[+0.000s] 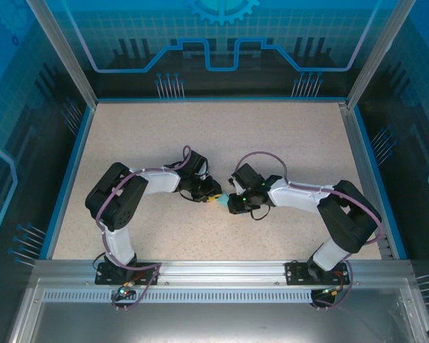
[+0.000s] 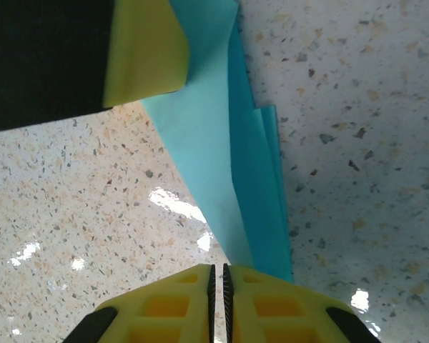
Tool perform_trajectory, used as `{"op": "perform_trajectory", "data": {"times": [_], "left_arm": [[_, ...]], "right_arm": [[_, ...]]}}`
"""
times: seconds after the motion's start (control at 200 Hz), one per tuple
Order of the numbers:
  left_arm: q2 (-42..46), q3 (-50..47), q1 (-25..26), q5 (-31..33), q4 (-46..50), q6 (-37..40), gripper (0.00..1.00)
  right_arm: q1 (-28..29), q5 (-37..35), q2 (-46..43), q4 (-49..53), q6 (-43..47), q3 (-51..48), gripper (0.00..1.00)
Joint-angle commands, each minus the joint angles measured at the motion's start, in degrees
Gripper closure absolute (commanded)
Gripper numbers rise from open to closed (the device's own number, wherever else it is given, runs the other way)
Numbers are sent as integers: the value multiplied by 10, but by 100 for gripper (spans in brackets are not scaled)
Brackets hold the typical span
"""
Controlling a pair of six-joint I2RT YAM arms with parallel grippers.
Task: Fold a paper plane with a square sheet of paper (pick it up from the middle)
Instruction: Fold the wing for the fifth time at the center of the table.
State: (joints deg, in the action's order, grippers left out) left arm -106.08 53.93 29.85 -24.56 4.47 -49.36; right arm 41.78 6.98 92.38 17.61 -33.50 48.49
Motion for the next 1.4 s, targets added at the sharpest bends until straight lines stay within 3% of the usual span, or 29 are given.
{"op": "perform_trajectory", "data": {"times": [0.0, 1.065, 1.396], "left_arm": [[-37, -9, -3, 72, 64, 11, 77], [-42, -4, -3, 94, 86, 12, 77], [-47, -3, -4, 99, 90, 15, 77]], "right_arm": [[-11, 14, 11, 20, 7, -5, 86], [-22, -6, 41, 58, 16, -13, 87], [-42, 17, 43, 55, 28, -39, 87]]}}
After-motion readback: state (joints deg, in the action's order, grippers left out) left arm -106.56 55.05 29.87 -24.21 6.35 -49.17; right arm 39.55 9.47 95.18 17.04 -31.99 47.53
